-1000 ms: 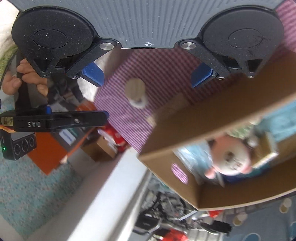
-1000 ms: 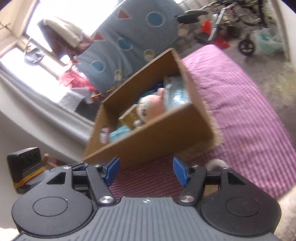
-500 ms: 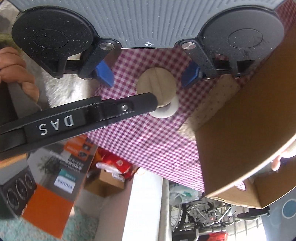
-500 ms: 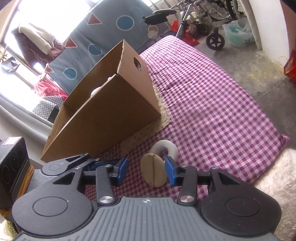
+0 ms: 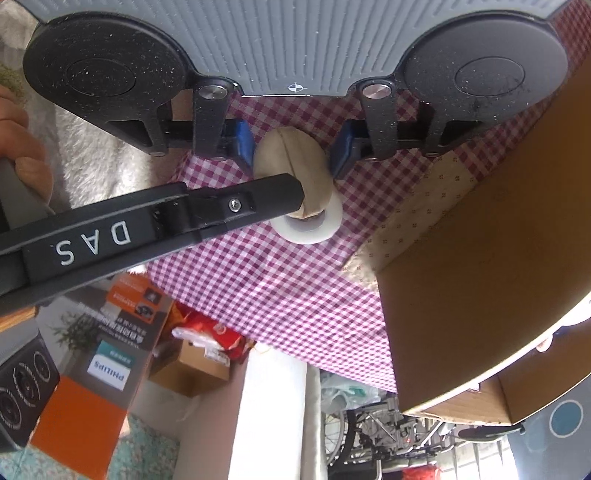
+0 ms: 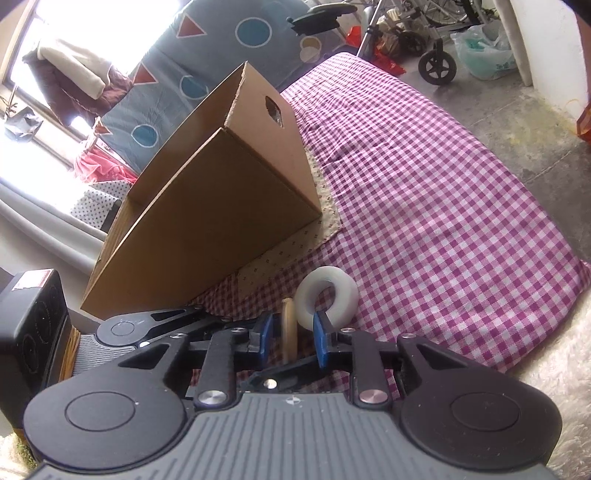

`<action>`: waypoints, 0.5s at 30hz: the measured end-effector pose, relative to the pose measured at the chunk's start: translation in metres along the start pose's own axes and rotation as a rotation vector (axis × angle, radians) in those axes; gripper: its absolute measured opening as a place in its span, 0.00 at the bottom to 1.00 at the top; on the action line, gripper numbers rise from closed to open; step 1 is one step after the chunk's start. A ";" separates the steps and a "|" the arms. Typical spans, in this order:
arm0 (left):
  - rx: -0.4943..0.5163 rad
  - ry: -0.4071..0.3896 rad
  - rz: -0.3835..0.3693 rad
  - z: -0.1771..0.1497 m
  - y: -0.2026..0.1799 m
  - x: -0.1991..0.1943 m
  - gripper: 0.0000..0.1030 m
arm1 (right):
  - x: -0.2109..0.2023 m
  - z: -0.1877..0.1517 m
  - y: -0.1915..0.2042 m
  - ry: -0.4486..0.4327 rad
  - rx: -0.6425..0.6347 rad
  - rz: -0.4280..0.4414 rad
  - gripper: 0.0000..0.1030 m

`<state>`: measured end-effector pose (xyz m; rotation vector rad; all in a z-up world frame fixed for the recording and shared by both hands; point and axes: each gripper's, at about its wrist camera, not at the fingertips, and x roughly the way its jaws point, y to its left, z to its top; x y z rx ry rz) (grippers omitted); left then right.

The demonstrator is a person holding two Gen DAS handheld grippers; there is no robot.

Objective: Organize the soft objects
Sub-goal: 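Reach the right gripper to the tan disc and grasp it, then carry the tan disc into the box and open the right gripper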

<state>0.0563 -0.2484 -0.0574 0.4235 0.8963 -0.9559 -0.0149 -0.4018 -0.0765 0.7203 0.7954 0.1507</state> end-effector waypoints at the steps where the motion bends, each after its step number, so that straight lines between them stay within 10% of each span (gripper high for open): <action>1: -0.006 -0.006 -0.003 -0.001 0.002 -0.003 0.37 | 0.000 0.000 0.002 0.001 0.000 0.000 0.25; 15: -0.296 -0.049 -0.088 -0.019 0.069 -0.024 0.14 | 0.007 -0.002 0.029 0.005 0.005 0.051 0.26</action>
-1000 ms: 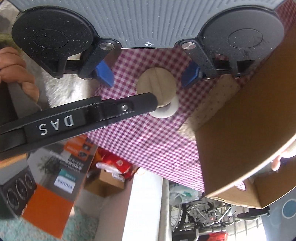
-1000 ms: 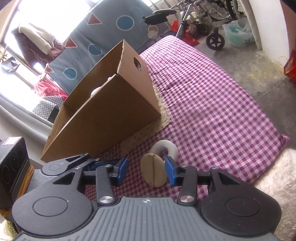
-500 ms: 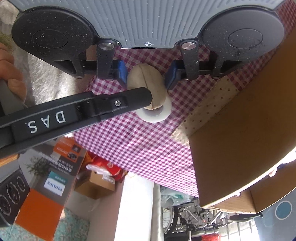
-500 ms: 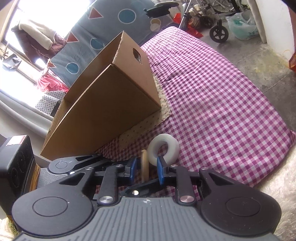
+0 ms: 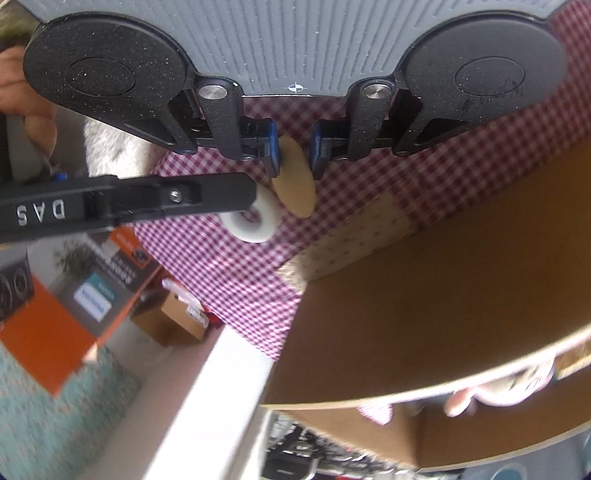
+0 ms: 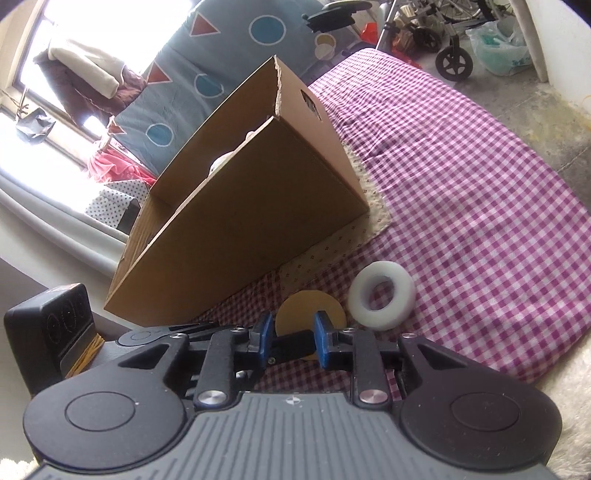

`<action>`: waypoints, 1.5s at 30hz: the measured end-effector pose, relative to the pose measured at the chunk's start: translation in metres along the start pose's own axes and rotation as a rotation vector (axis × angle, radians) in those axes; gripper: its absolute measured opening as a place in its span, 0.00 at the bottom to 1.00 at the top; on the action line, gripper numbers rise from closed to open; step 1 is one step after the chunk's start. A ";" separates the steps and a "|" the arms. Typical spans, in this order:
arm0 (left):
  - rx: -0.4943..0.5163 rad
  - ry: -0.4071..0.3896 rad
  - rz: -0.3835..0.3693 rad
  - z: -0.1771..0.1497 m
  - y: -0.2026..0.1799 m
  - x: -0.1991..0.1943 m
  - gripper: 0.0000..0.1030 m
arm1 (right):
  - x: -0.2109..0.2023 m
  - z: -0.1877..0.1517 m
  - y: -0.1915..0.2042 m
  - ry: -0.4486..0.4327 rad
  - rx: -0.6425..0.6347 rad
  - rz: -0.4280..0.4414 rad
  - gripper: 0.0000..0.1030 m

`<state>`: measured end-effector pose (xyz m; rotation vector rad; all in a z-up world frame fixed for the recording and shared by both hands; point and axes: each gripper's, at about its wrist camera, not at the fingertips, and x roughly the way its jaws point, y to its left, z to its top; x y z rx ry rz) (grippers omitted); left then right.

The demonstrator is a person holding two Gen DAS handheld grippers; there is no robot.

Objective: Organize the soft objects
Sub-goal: 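Carry the tan disc into the box and open the right gripper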

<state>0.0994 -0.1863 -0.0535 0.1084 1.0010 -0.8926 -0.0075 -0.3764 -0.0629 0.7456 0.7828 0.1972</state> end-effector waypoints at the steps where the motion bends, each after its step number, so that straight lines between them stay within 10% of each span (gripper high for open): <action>1: -0.028 0.002 -0.018 -0.001 0.006 0.000 0.13 | 0.002 -0.001 0.001 0.002 0.003 -0.001 0.27; 10: -0.239 -0.029 -0.189 -0.009 0.044 -0.020 0.05 | 0.020 -0.004 0.002 0.029 0.092 -0.018 0.29; 14: -0.319 -0.066 -0.254 -0.011 0.061 -0.043 0.05 | 0.026 -0.008 -0.005 0.042 0.193 0.046 0.47; 27: -0.382 -0.236 -0.401 -0.011 0.077 -0.126 0.05 | 0.049 -0.024 -0.025 -0.004 0.553 0.563 0.55; 34: -0.364 -0.295 -0.413 0.009 0.088 -0.141 0.05 | 0.038 0.009 0.019 -0.026 0.346 0.589 0.26; 45: -0.312 -0.255 -0.305 0.077 0.114 -0.124 0.06 | 0.024 0.098 0.120 -0.048 -0.158 0.304 0.13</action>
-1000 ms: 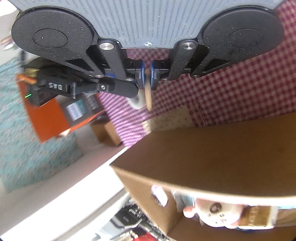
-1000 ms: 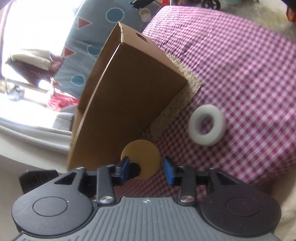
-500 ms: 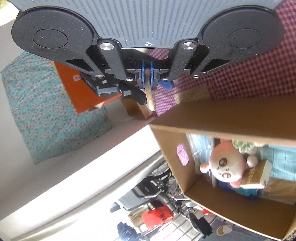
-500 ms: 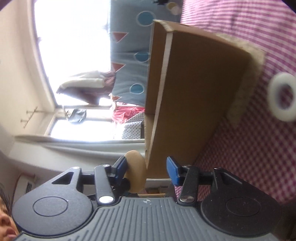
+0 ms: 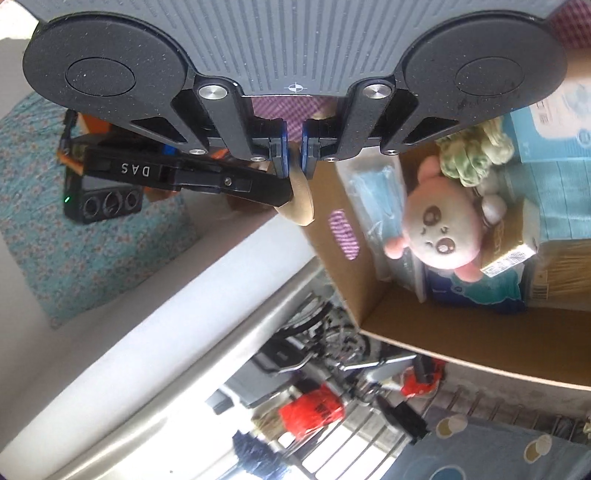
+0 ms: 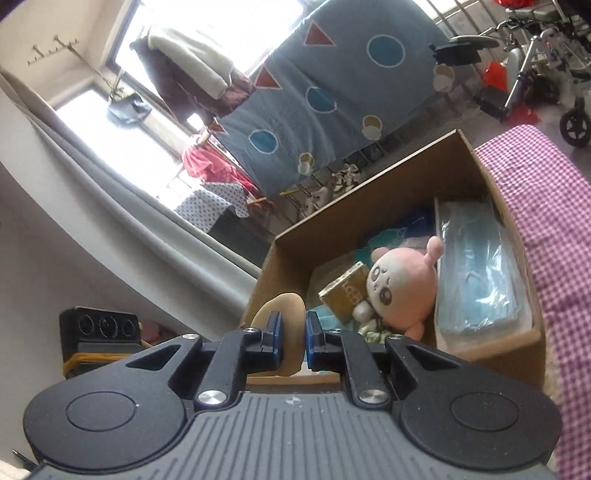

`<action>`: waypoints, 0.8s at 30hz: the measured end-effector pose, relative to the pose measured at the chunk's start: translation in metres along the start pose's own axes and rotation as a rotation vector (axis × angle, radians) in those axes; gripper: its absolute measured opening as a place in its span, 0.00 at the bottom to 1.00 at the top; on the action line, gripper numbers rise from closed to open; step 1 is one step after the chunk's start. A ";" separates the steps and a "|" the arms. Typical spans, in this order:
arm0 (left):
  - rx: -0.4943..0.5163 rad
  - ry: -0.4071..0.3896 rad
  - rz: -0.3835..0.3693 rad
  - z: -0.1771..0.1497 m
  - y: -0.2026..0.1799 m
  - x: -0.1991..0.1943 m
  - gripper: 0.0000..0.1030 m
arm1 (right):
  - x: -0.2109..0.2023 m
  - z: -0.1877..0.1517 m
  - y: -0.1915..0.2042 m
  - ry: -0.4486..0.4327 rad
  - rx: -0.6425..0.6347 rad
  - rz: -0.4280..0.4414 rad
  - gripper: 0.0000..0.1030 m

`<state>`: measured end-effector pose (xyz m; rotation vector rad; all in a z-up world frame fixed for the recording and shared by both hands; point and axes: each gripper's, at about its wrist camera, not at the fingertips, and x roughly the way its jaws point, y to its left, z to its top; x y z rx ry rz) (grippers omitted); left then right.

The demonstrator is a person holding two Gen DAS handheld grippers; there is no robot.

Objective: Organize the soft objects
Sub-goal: 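Carry the tan disc into the box and open the right gripper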

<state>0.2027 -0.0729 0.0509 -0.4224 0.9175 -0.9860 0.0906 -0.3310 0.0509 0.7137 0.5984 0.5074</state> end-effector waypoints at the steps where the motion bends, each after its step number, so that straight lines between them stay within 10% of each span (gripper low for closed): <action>1: -0.008 0.023 0.017 0.006 0.004 0.009 0.06 | 0.006 0.008 0.001 0.024 -0.020 -0.024 0.13; 10: 0.002 0.216 0.149 0.019 0.036 0.070 0.11 | 0.073 0.050 -0.048 0.340 -0.031 -0.209 0.11; 13: -0.003 0.266 0.198 0.019 0.044 0.081 0.32 | 0.091 0.054 -0.059 0.439 -0.044 -0.253 0.10; 24: -0.079 0.118 0.182 0.030 0.065 0.034 0.55 | 0.145 0.042 -0.073 0.760 -0.175 -0.461 0.06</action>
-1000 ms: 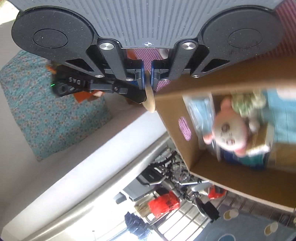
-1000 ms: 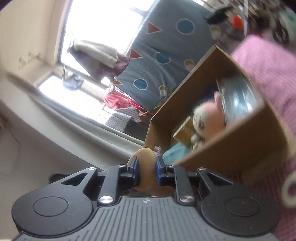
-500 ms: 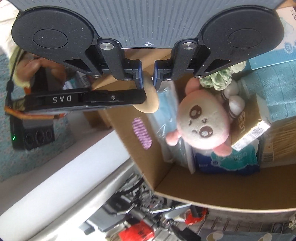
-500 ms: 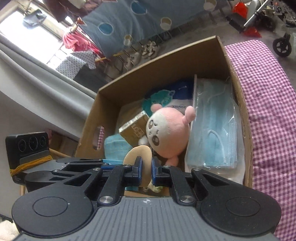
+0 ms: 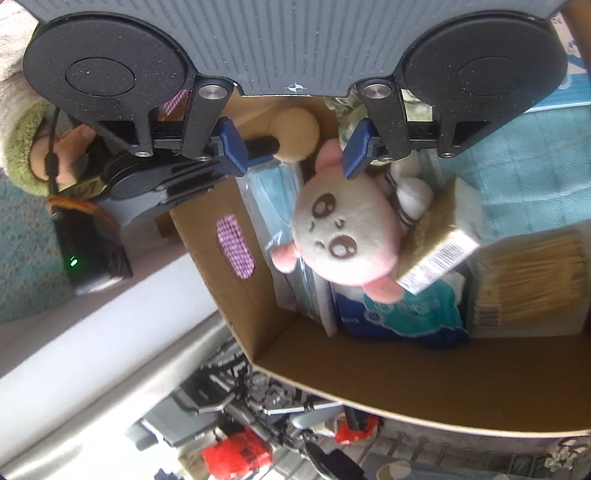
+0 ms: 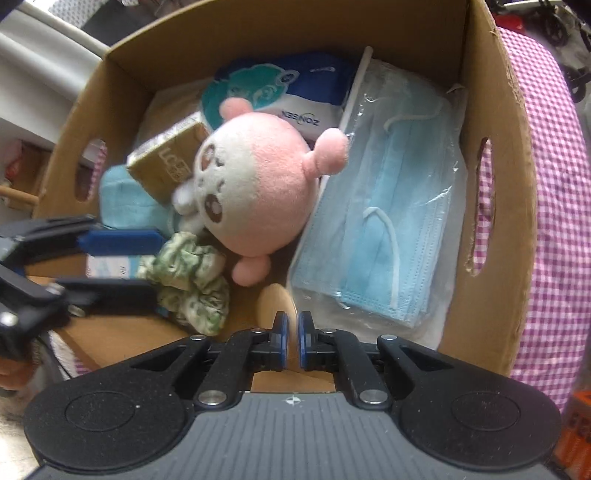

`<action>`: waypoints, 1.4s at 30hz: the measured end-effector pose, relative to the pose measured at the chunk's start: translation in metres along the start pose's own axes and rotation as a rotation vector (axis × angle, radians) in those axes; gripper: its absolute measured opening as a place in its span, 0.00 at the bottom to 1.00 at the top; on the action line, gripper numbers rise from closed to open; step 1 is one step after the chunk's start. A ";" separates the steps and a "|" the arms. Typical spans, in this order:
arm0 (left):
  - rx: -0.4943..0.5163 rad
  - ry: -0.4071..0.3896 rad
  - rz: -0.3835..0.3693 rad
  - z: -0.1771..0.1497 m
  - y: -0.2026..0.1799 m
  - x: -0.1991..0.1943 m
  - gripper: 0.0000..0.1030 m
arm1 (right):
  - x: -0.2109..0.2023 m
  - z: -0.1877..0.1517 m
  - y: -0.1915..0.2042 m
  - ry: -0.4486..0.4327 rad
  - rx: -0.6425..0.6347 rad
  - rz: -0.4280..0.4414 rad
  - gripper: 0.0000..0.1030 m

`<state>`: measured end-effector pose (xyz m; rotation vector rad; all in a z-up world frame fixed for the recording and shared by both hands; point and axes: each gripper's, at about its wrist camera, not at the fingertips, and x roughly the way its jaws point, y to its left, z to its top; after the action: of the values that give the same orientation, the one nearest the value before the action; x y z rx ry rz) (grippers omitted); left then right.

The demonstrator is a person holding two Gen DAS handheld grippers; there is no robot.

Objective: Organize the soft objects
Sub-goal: 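Carry the tan disc into the box and open the right gripper, then withdraw the right gripper and lower it onto the white tape roll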

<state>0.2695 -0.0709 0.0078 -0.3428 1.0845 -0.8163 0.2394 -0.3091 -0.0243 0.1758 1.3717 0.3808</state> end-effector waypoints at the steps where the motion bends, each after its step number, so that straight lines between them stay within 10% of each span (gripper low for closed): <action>1: -0.003 -0.019 -0.006 0.000 0.002 -0.006 0.55 | 0.002 0.003 0.001 0.011 -0.005 -0.024 0.06; 21: -0.002 -0.114 -0.061 -0.010 0.003 -0.035 0.59 | 0.026 -0.001 0.053 0.173 -0.324 -0.463 0.08; 30: -0.002 -0.167 -0.046 -0.016 0.008 -0.054 0.64 | 0.003 0.024 0.082 0.085 -0.291 -0.299 0.08; 42: -0.011 -0.168 -0.054 -0.017 0.016 -0.052 0.65 | 0.042 0.022 0.071 0.190 -0.272 -0.329 0.10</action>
<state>0.2496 -0.0204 0.0240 -0.4432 0.9263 -0.8148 0.2559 -0.2257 -0.0340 -0.3144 1.4899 0.3086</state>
